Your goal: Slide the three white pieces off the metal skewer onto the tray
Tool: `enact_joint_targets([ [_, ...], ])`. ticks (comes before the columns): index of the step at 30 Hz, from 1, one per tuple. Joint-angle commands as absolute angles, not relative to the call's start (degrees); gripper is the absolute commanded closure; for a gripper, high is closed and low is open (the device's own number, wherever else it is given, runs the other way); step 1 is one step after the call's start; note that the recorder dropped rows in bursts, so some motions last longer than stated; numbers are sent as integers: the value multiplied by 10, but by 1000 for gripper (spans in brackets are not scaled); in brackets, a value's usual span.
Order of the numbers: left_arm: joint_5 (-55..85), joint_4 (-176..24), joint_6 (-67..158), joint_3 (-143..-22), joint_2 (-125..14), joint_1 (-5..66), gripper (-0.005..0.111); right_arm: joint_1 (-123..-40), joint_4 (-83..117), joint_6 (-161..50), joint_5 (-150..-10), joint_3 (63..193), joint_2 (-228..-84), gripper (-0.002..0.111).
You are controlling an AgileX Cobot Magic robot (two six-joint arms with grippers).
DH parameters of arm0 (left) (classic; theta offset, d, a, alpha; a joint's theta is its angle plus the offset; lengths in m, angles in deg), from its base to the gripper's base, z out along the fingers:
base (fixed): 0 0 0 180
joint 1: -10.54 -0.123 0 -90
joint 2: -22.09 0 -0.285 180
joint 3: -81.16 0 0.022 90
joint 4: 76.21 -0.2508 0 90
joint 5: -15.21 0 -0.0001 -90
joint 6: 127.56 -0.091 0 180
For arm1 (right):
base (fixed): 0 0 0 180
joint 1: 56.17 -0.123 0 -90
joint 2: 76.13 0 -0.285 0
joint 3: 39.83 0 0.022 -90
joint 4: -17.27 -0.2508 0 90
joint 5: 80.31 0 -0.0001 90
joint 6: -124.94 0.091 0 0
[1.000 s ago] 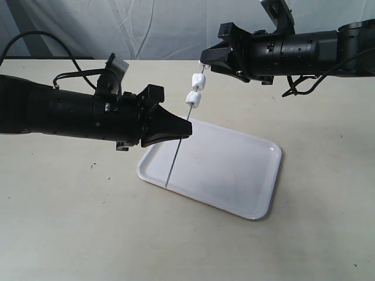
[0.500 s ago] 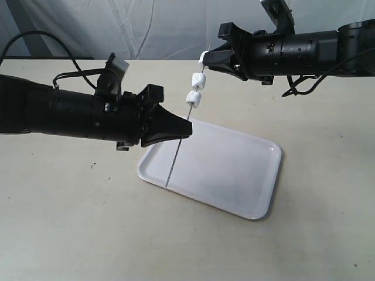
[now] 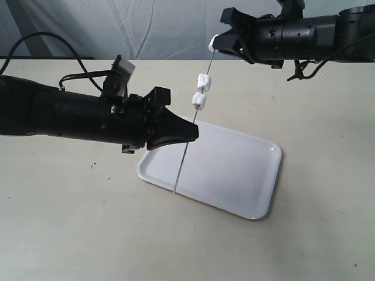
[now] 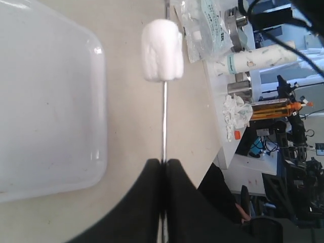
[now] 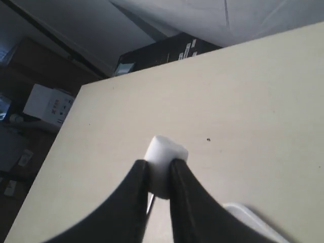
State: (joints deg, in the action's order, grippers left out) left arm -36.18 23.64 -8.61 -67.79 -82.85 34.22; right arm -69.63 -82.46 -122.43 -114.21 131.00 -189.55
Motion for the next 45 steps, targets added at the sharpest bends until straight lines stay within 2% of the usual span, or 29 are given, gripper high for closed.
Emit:
enact_joint_targets([
  [1, -363, 237, -80, -678, -822, 362, 107, -695, -827, -1223, -1100, 1337, -1895, 93],
  [6, -315, 237, -84, -678, -816, 355, 107, -688, -800, -1224, -1005, 1348, -1895, 93],
  [12, -194, 237, -95, -678, -816, 321, 107, -685, -546, -1049, -1223, 1346, -1894, 93],
  [15, -216, 237, -95, -678, -816, 306, 107, -706, -362, -940, -1263, 1346, -1895, 93],
  [19, -258, 237, -95, -678, -816, 306, 107, -728, -282, -872, -1286, 1346, -1895, 92],
  [21, -273, 237, -95, -678, -816, 306, 107, -736, -282, -872, -1306, 1346, -1895, 84],
  [25, -320, 234, -95, -678, -816, 307, 107, -740, -314, -872, -1309, 1346, -1895, 55],
  [26, -325, 237, -92, -678, -816, 307, 107, -738, -347, -875, -1295, 1346, -1894, 53],
  [27, -325, 237, -90, -678, -816, 307, 107, -738, -371, -883, -1282, 1346, -1894, 55],
  [30, -326, 237, -75, -679, -816, 306, 107, -738, -538, -973, -1232, 1346, -1893, 76],
  [31, -326, 237, -75, -679, -816, 306, 107, -738, -572, -995, -1233, 1346, -1893, 78],
  [34, -329, 237, -75, -679, -816, 306, 107, -740, -659, -1055, -1246, 1346, -1894, 77],
  [45, -354, 237, -64, -679, -816, 306, 107, -740, -654, -1059, -1250, 1346, -1894, 77],
])
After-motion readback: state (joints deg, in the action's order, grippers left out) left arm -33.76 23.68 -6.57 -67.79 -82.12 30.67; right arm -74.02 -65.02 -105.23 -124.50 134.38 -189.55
